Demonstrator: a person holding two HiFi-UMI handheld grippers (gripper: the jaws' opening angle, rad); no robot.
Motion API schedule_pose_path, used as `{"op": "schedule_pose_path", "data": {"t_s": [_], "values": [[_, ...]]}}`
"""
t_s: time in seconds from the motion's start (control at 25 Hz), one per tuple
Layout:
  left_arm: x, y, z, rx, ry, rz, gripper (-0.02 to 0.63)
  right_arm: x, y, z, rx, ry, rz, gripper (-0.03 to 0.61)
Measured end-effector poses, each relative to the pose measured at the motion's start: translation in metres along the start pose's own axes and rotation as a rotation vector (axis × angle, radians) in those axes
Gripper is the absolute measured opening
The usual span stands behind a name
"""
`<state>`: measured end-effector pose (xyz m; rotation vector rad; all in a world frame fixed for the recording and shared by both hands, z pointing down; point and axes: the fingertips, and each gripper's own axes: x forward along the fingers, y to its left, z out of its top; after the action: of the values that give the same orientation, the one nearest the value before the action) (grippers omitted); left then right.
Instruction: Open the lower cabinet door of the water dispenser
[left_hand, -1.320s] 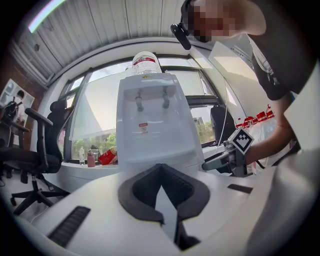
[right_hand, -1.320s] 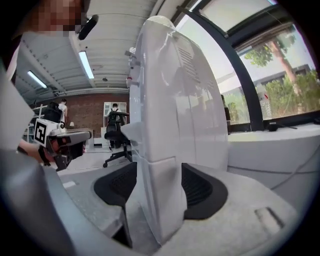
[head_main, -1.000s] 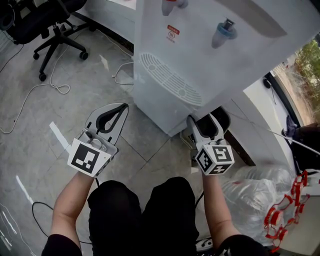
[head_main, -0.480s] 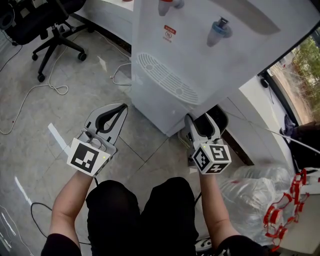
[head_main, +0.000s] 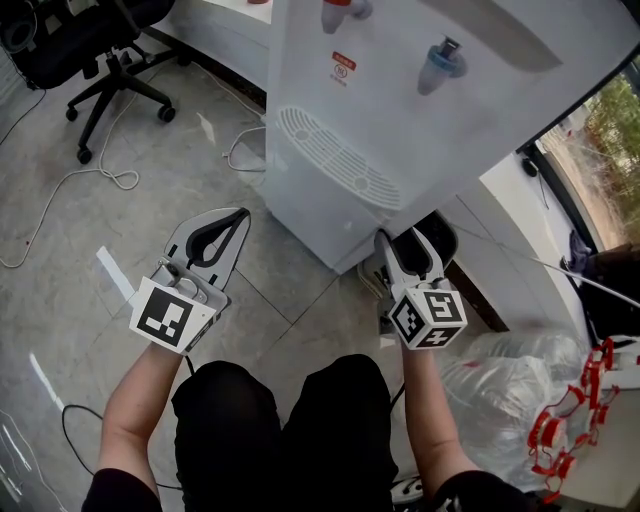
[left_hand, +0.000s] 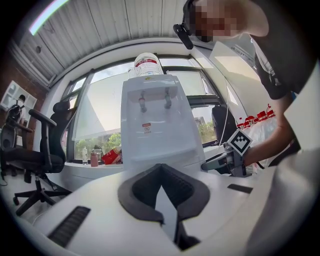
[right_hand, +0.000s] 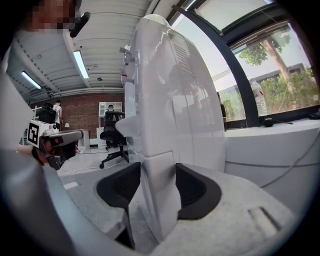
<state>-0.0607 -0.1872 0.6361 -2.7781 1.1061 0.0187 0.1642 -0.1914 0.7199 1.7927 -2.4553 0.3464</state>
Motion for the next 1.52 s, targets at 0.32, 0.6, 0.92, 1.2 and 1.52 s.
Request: {"op": "schedule_pose_path", "data": {"t_s": [0.32,0.6,0.92,1.2,1.52], "values": [[0.001,-0.002,0.001,-0.007,-0.014,-0.009,0.008,-0.003,0.006,-0.001,-0.028,0.011,0.011,0.209],[-0.002,0.003,-0.01,0.005,0.045,0.003,0.008,-0.006,0.017,-0.004,-0.069,0.022,0.038,0.203],[-0.007,0.006,-0.001,-0.011,0.01,0.018,0.008,-0.018,0.04,-0.01,-0.055,0.036,0.141,0.186],[-0.016,0.008,-0.011,-0.007,0.012,0.021,0.008,-0.027,0.063,-0.011,-0.03,0.034,0.28,0.184],[-0.015,0.004,-0.015,-0.026,-0.001,0.02,0.008,-0.035,0.096,-0.016,-0.113,0.058,0.414,0.163]]}}
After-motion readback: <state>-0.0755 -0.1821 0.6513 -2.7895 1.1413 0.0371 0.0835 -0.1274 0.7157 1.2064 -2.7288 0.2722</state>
